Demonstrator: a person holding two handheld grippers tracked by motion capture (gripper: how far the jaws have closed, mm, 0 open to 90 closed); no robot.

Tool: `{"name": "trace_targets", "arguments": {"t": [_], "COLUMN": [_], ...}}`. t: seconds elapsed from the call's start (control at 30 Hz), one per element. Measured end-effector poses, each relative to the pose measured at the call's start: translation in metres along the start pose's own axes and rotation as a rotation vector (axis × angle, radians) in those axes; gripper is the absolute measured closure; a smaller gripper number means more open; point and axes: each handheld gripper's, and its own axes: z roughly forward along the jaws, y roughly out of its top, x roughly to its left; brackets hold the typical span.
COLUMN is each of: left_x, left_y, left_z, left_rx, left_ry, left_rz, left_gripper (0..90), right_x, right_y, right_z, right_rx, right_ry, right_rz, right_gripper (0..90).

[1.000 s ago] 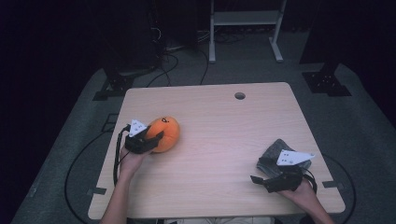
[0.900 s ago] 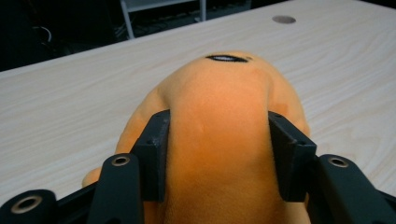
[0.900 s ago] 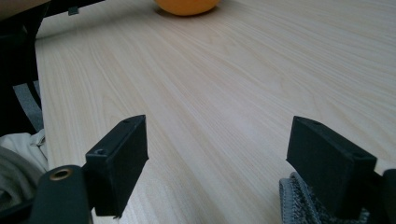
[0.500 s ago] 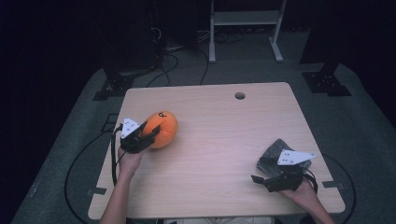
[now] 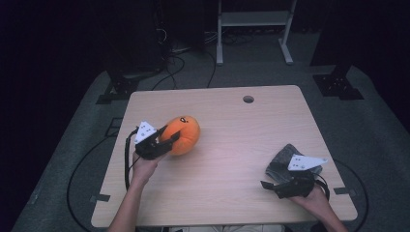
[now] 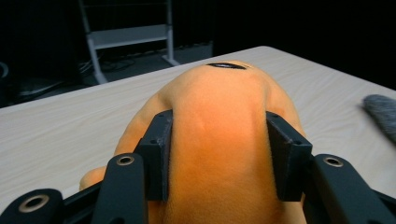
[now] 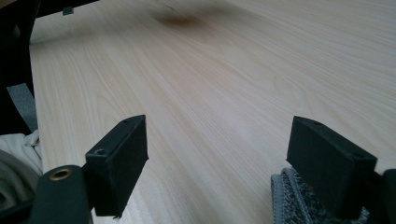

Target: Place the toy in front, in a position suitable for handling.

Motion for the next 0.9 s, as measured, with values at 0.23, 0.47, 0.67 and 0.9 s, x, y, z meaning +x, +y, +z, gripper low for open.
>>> {"name": "trace_targets", "arguments": {"t": [0.23, 0.47, 0.67, 0.9], "left_x": [-0.025, -0.051, -0.072, -0.090], "left_y": [0.003, 0.007, 0.006, 0.003], "left_z": [0.011, 0.020, 0.027, 0.035], "left_rx": [0.012, 0.018, 0.043, 0.058], "left_ry": [-0.082, -0.158, -0.211, -0.274], "left_rz": [0.033, 0.065, 0.101, 0.112], "left_gripper": [49.3, 49.0, 49.0, 48.7], "right_x": [-0.001, -0.003, -0.004, -0.006], "right_y": [0.000, -0.001, -0.001, -0.002], "right_z": [-0.001, -0.002, -0.003, -0.004], "right_rx": [-0.001, 0.003, 0.002, -0.002], "right_ry": [-0.006, -0.012, -0.017, -0.024], "right_rz": [0.002, 0.006, 0.010, 0.011], "right_gripper": [19.2, 19.2, 19.2, 19.3]}}
